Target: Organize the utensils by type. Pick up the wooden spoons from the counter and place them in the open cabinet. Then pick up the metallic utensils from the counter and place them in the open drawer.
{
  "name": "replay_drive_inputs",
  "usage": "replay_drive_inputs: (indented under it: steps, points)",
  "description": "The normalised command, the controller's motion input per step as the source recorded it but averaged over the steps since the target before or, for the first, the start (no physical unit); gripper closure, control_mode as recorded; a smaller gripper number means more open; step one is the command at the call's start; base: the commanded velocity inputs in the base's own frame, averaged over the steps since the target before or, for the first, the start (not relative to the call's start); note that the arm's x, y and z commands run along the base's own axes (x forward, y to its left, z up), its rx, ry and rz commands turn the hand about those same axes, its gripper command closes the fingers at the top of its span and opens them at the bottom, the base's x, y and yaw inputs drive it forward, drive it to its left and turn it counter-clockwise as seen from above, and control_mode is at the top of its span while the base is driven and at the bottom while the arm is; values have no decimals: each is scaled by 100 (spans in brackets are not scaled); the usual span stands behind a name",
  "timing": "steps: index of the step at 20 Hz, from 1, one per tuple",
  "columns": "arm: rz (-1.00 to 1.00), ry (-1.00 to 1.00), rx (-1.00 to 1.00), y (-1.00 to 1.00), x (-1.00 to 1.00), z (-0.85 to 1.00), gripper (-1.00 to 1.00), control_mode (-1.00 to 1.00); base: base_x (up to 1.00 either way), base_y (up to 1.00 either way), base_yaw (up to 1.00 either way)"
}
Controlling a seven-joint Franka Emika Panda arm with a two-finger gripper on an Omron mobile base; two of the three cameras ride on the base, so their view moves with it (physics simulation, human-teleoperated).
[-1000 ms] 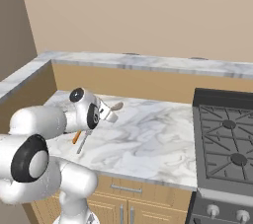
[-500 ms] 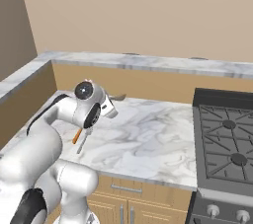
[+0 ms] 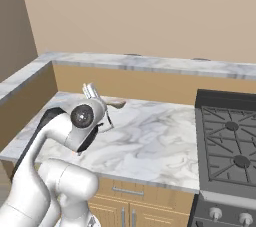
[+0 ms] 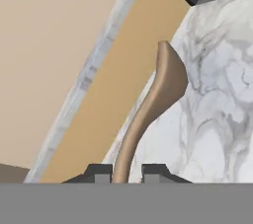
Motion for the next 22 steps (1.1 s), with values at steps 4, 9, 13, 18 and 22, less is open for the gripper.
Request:
replay_drive_inputs:
  steps: [4, 9, 13, 18, 22]
  points:
    - [-13, -2, 6, -4, -98, 0, 100, -100, 0, 0, 0]
    - [1, 2, -3, 8, -54, 9, 100, -100, 0, 0, 0]
    - [5, 13, -19, 61, -39, 3, 100, -100, 0, 0, 0]
    - [0, 2, -10, 74, -31, 0, 100, -100, 0, 0, 0]
    - [0, 0, 0, 0, -32, 0, 100, -100, 0, 0, 0]
